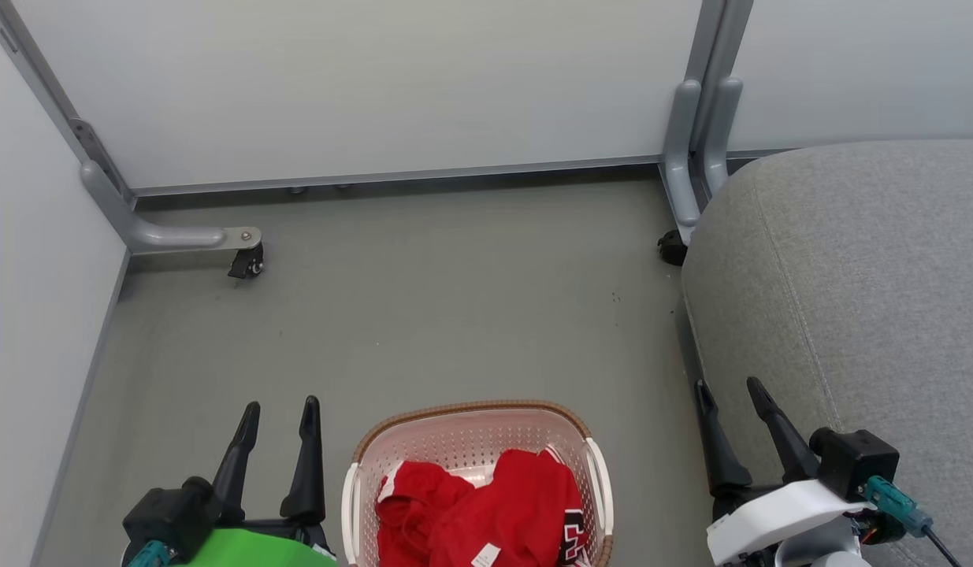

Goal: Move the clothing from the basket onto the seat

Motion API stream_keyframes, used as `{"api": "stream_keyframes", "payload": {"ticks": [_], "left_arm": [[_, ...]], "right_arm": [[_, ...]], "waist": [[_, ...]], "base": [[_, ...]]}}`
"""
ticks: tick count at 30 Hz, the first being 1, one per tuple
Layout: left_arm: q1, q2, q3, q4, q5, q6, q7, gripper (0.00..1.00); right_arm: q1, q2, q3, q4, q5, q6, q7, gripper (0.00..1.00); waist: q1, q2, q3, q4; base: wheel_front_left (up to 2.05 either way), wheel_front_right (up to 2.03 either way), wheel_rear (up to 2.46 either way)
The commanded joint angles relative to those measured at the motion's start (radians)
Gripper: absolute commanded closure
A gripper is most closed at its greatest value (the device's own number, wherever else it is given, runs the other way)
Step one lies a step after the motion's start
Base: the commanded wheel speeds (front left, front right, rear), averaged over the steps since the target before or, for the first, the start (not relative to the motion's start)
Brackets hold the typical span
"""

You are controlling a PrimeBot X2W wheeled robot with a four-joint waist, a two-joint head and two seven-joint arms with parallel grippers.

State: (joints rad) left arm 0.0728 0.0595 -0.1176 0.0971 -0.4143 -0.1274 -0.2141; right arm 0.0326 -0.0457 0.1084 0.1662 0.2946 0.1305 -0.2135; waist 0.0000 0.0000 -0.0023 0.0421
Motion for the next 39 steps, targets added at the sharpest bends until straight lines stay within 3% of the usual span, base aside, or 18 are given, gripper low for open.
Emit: {"api": "stream_keyframes", "payload": {"ticks": [1, 25, 39], "left_arm": [[0.013, 0.010, 0.000, -0.010, 0.027, -0.004, -0.010, 0.00], [0.028, 0.011, -0.012, -0.011, 0.185, -0.005, -0.054, 0.00], [0.038, 0.011, -0.015, -0.006, 0.186, -0.005, -0.051, 0.00]], "right_arm": [[0.006, -0.005, 0.002, -0.010, -0.023, 0.000, -0.011, 0.00], [0.023, -0.007, 0.038, -0.026, -0.186, 0.000, -0.054, 0.00], [0.025, -0.006, 0.039, -0.024, -0.168, 0.000, -0.052, 0.00]], "waist": [[0.0000, 0.0000, 0.000, 0.001], [0.0000, 0.0000, 0.001, 0.009], [0.0000, 0.0000, -0.008, 0.006]], "base": [[0.00, 0.00, 0.00], [0.00, 0.00, 0.00], [0.00, 0.00, 0.00]]}}
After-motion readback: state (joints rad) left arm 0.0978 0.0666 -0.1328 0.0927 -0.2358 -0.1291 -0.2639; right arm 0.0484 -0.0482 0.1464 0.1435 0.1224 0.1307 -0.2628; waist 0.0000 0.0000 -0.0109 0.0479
